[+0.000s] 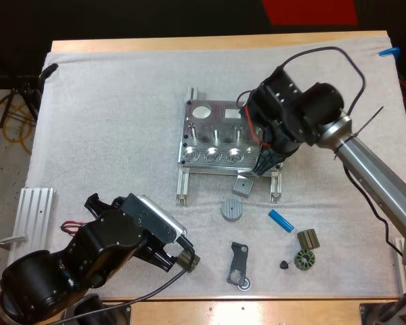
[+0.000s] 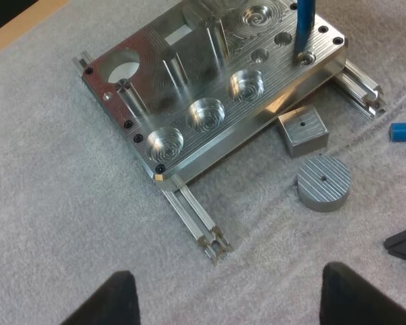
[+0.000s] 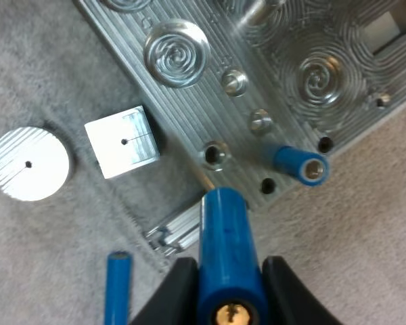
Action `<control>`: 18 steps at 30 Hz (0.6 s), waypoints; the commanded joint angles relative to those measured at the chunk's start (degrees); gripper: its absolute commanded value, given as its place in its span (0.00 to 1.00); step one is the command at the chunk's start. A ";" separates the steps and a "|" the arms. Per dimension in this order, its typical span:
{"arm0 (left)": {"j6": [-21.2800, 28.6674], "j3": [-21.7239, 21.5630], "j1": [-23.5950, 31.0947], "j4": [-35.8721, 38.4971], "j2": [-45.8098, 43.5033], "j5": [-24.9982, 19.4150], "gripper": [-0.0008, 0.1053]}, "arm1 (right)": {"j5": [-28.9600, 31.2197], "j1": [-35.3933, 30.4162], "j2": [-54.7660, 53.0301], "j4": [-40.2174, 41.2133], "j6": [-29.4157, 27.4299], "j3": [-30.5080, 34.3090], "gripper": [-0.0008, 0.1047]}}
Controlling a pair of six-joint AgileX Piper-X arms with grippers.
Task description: Load cells from right to left
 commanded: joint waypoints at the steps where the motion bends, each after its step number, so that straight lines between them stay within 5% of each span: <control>1: 0.33 -0.03 -0.13 0.36 -0.08 -1.27 0.54 | -1.13 -0.50 -0.45 -1.43 -0.72 -0.59 0.05; 18: 1.99 -0.03 -0.13 0.36 -0.08 -1.27 0.54 | 3.74 -0.92 9.86 -7.34 -9.48 -0.59 0.05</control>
